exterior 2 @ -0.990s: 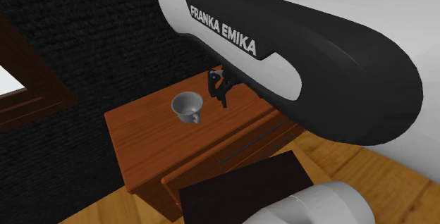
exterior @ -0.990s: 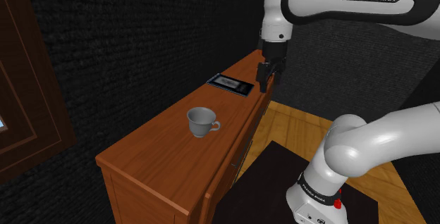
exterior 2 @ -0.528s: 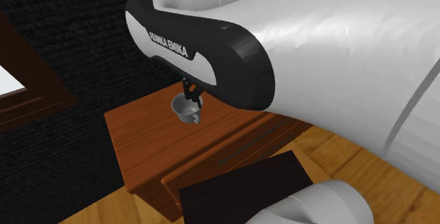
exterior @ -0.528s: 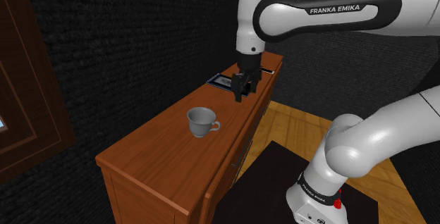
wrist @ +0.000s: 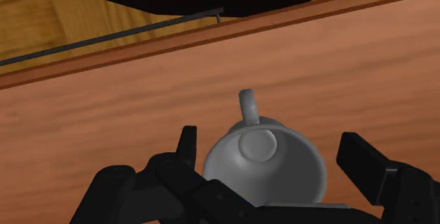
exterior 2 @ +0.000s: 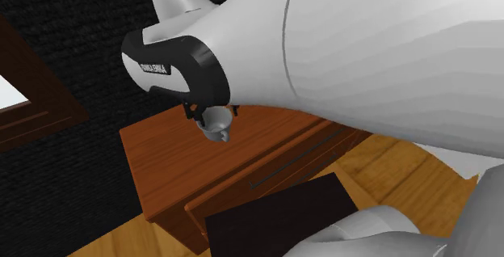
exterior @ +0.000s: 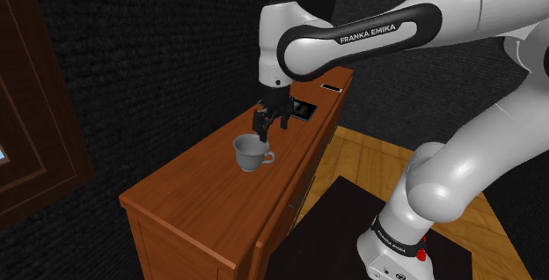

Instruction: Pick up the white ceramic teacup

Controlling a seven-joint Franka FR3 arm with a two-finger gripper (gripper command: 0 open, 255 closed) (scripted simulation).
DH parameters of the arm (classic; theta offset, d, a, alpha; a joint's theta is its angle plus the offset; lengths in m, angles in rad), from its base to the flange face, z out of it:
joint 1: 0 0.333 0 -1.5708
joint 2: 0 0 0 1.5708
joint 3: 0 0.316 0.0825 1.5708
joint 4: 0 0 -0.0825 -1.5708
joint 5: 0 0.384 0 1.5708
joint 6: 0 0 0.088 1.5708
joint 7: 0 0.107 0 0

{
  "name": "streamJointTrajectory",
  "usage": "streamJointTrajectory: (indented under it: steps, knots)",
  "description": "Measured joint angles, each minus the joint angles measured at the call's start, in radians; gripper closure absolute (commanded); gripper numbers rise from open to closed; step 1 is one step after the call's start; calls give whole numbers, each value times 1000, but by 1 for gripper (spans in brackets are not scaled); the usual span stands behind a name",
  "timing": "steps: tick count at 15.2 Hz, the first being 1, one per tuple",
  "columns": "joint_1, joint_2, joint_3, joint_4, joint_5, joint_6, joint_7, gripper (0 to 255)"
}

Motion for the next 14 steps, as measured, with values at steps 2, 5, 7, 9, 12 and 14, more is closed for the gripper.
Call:
streamJointTrajectory:
  steps: [2,5,7,9,12,14]
  knots:
    - [2,73,23,42,-17,40,29,0]
    - [6,176,54,89,-51,107,75,0]
    - [9,231,67,116,-74,141,100,0]
    - [10,262,73,126,-86,162,114,0]
    - [11,288,76,114,-98,199,126,0]
    - [11,303,77,98,-106,230,135,0]
